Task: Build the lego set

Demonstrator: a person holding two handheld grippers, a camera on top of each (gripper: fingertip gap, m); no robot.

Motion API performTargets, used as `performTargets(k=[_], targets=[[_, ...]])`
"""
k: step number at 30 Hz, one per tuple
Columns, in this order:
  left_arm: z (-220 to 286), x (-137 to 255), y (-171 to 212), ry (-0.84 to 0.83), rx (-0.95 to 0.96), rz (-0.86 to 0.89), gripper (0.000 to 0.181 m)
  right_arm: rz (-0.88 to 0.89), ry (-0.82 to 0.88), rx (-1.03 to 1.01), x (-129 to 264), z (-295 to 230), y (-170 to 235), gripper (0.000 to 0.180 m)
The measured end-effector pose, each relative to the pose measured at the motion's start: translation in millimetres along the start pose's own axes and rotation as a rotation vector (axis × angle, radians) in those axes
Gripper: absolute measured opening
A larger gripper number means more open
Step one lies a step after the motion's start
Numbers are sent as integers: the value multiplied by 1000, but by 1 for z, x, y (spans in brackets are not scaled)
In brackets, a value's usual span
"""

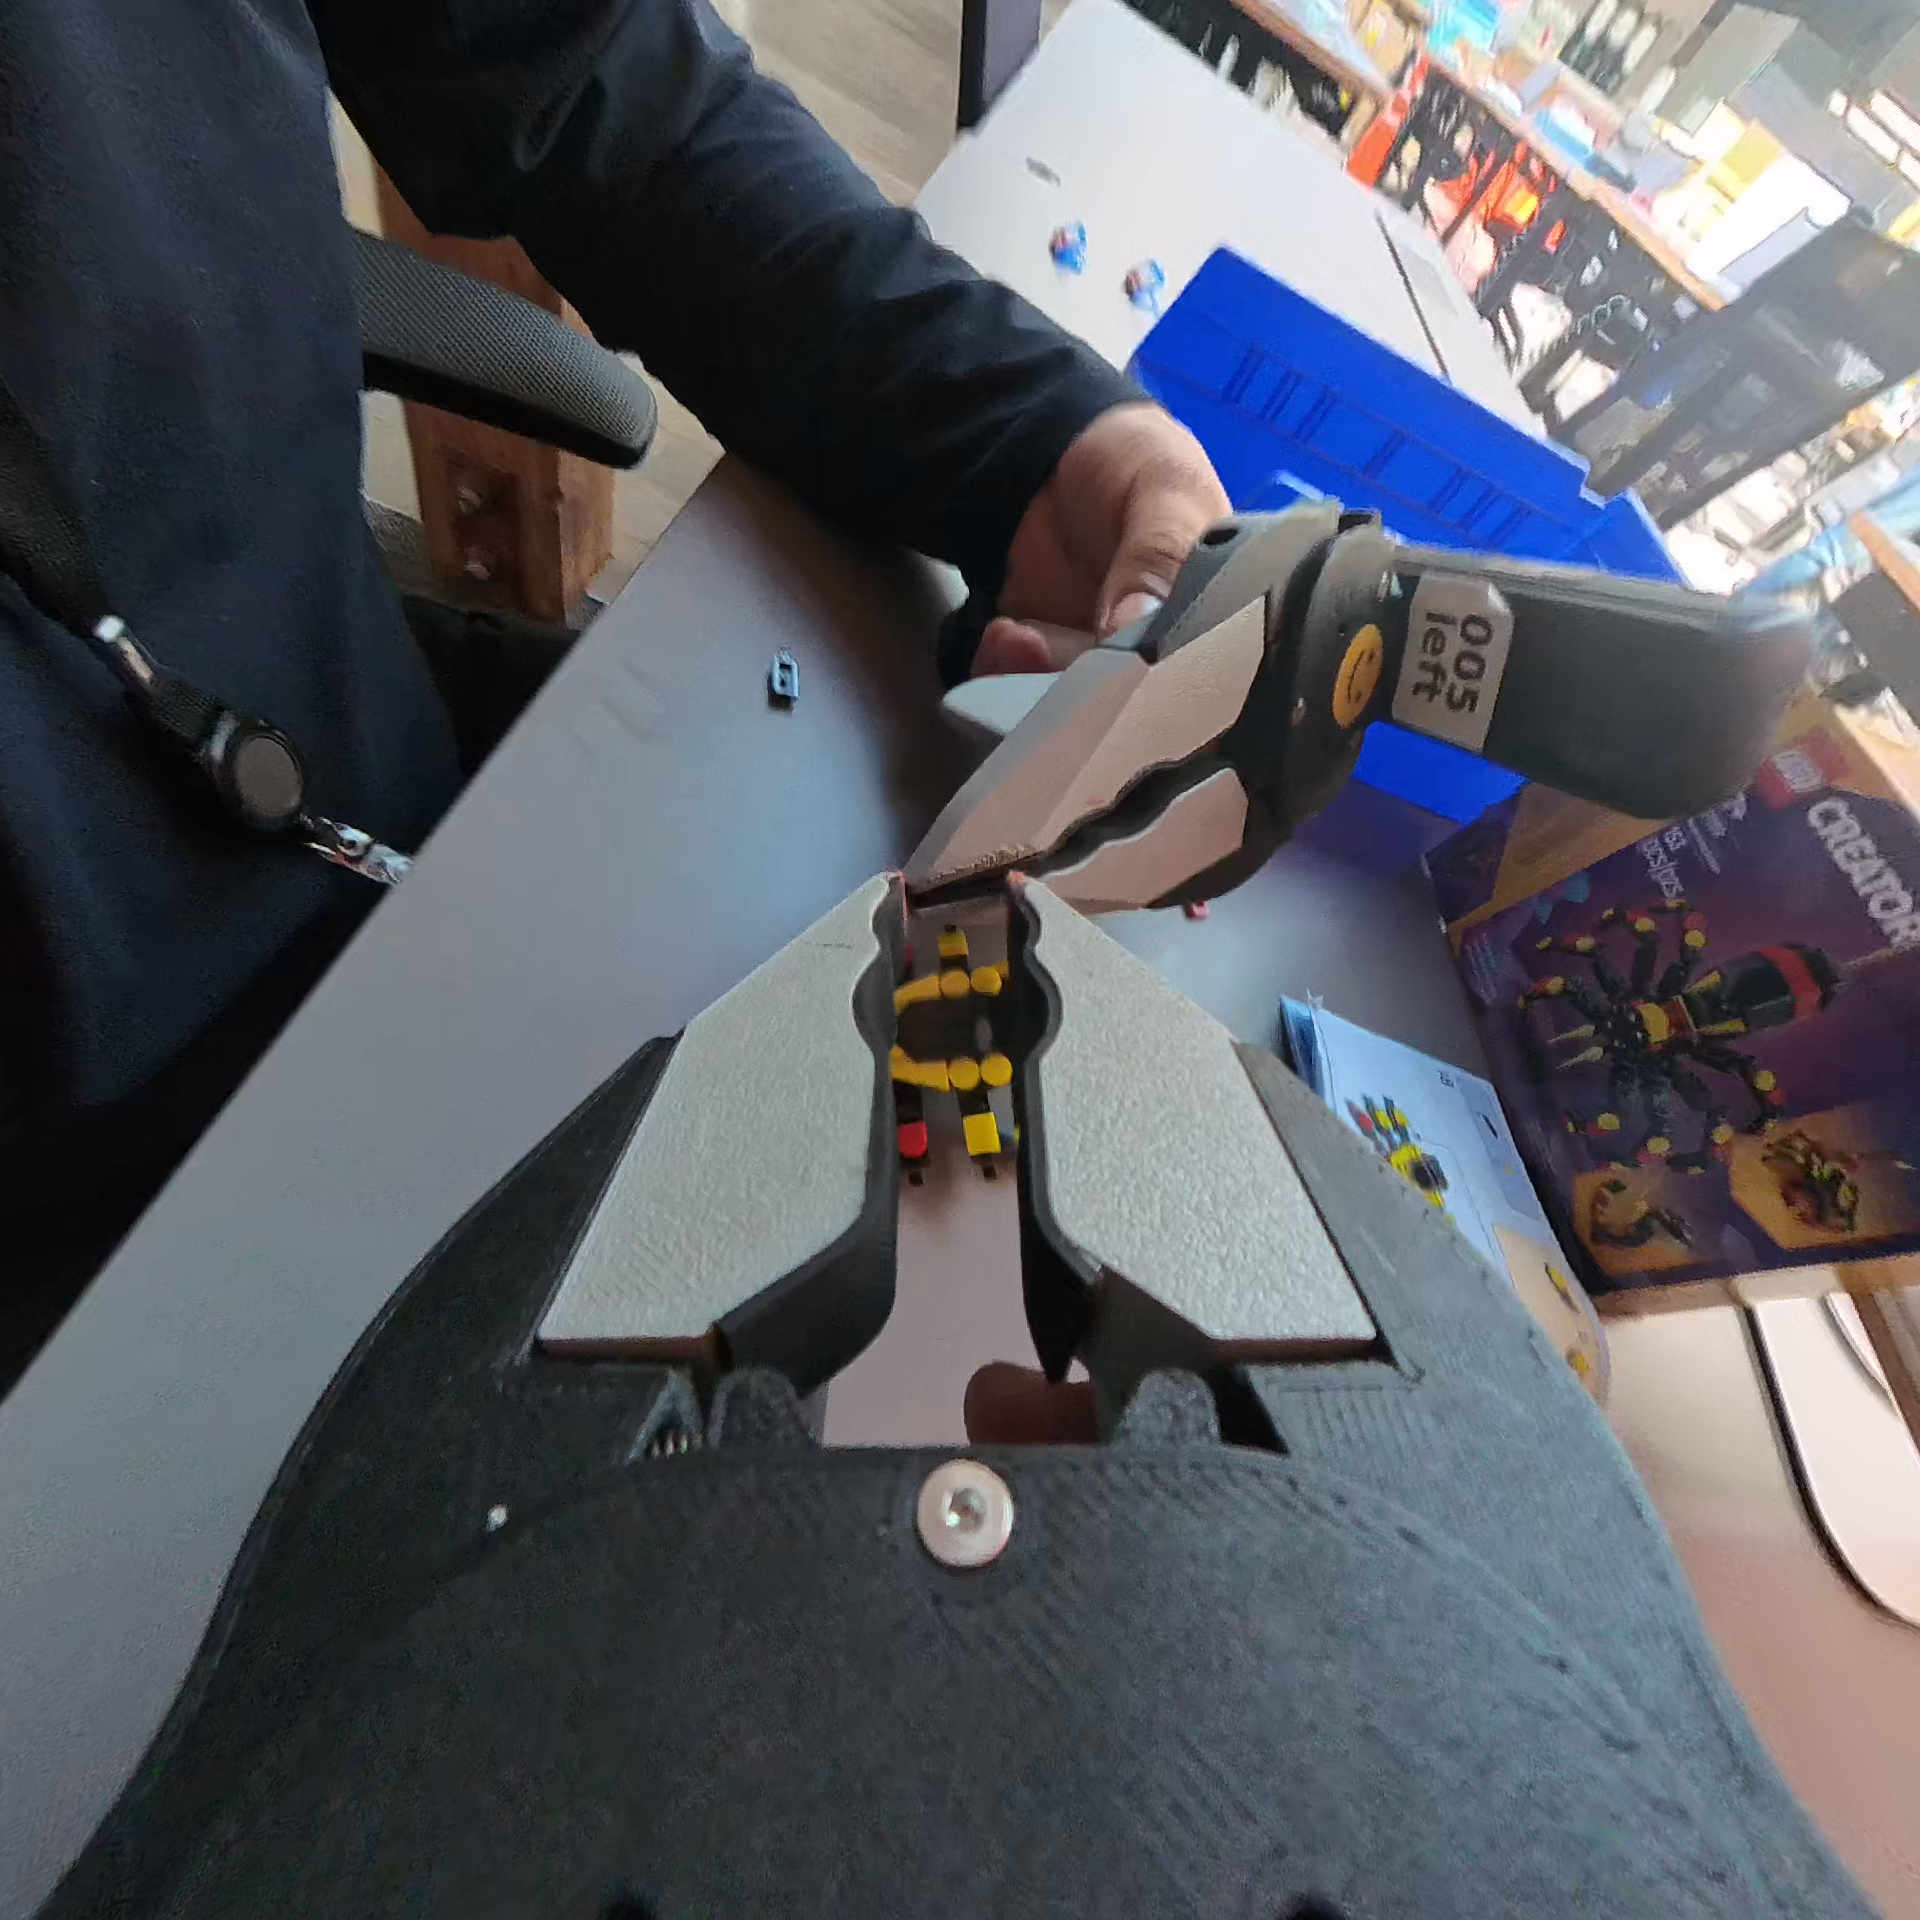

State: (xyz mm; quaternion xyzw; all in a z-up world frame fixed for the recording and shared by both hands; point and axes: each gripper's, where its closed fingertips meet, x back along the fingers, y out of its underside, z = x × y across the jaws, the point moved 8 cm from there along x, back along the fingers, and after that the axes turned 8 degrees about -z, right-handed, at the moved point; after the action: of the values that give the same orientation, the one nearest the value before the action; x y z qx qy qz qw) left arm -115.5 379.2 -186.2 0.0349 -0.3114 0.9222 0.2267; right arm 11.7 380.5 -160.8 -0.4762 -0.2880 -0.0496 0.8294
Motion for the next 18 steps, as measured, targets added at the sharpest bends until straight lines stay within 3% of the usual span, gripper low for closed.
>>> performTargets(k=[4,8,16,18], targets=[[-10,16,-5,-94,23,79,0,-54,103,-70,7,17,16,9],[-12,15,-5,-145,18,72,0,-40,138,-168,22,31,28,21],[-6,17,-8,-205,-21,79,0,84,316,-274,71,52,38,18],[-7,22,-8,-244,-28,84,0,64,291,-313,87,45,36,22]])
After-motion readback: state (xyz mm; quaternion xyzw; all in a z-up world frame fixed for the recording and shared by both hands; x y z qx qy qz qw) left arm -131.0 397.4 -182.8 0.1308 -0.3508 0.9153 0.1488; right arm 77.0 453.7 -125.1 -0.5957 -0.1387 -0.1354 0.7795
